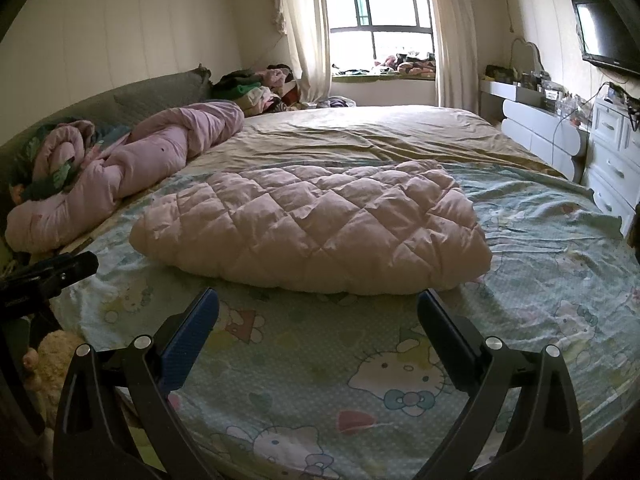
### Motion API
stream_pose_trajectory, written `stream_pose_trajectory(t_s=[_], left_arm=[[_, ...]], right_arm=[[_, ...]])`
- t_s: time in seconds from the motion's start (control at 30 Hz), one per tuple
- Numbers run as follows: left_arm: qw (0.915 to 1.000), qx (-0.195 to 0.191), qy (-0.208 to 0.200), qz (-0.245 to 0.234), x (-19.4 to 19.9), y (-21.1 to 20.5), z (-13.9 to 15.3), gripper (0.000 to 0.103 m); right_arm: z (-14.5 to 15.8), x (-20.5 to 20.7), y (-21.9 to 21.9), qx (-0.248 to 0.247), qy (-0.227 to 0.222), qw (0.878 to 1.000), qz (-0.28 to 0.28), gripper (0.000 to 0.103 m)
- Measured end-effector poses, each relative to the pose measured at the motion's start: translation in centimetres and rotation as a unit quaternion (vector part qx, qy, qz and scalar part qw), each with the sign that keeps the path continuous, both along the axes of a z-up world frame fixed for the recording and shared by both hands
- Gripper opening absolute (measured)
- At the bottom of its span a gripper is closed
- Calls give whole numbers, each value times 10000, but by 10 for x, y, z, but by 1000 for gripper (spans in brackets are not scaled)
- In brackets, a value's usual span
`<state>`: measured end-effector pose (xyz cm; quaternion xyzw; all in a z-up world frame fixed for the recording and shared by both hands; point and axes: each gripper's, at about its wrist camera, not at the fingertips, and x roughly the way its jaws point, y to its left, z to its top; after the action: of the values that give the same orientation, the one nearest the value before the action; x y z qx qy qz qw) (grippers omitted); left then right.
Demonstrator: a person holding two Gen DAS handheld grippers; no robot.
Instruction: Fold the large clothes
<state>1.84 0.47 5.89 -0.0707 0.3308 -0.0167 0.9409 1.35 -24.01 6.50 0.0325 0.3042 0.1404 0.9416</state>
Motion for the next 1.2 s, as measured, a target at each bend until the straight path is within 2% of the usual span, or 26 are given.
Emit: stream_pose_trajectory(t_s=[1.2], left_arm=[[10000,12,-18,34,-4,6,2,94]], right_arm=[[3,0,4,-33,4,10000,36,99]])
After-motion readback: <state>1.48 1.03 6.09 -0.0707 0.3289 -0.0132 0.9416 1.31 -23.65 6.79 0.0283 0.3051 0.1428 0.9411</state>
